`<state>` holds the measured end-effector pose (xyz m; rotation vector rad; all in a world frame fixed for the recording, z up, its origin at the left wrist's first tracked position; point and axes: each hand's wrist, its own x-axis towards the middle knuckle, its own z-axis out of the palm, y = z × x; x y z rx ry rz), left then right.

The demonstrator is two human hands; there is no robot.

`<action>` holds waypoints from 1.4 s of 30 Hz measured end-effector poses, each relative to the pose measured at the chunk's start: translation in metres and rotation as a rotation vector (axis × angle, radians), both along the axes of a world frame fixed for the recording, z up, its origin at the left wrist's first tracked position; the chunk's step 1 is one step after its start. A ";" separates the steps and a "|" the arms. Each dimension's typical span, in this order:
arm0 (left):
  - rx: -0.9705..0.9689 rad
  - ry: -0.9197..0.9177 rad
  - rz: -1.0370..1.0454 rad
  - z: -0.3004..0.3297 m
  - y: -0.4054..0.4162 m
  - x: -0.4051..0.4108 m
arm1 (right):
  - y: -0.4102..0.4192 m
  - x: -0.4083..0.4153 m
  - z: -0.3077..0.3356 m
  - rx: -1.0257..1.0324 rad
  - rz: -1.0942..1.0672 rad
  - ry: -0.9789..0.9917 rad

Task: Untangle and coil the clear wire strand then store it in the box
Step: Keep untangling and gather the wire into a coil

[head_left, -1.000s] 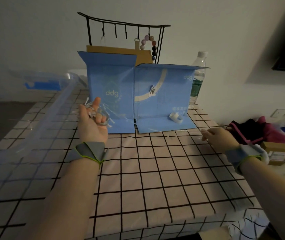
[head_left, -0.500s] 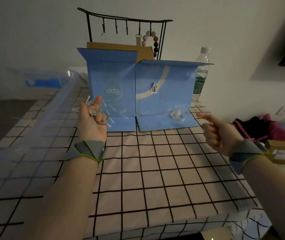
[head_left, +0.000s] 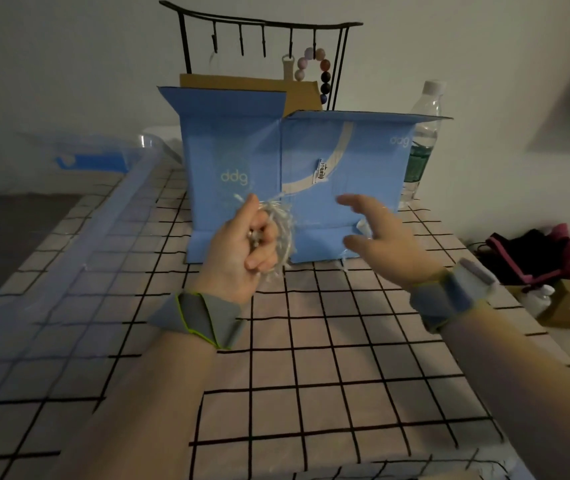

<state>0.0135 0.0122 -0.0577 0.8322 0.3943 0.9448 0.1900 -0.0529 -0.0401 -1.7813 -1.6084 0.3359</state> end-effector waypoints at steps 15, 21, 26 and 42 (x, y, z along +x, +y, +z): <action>-0.082 -0.444 -0.080 0.000 0.010 -0.012 | 0.030 -0.014 -0.023 -0.003 0.218 0.428; -0.055 -0.328 0.108 -0.001 0.015 -0.008 | 0.023 -0.015 -0.044 -0.178 0.188 -0.460; 0.093 -0.005 0.203 -0.009 0.008 0.005 | 0.020 -0.039 -0.034 -0.227 0.346 -0.662; 0.472 0.708 0.009 -0.015 -0.012 0.009 | 0.020 -0.021 -0.018 0.167 0.386 0.236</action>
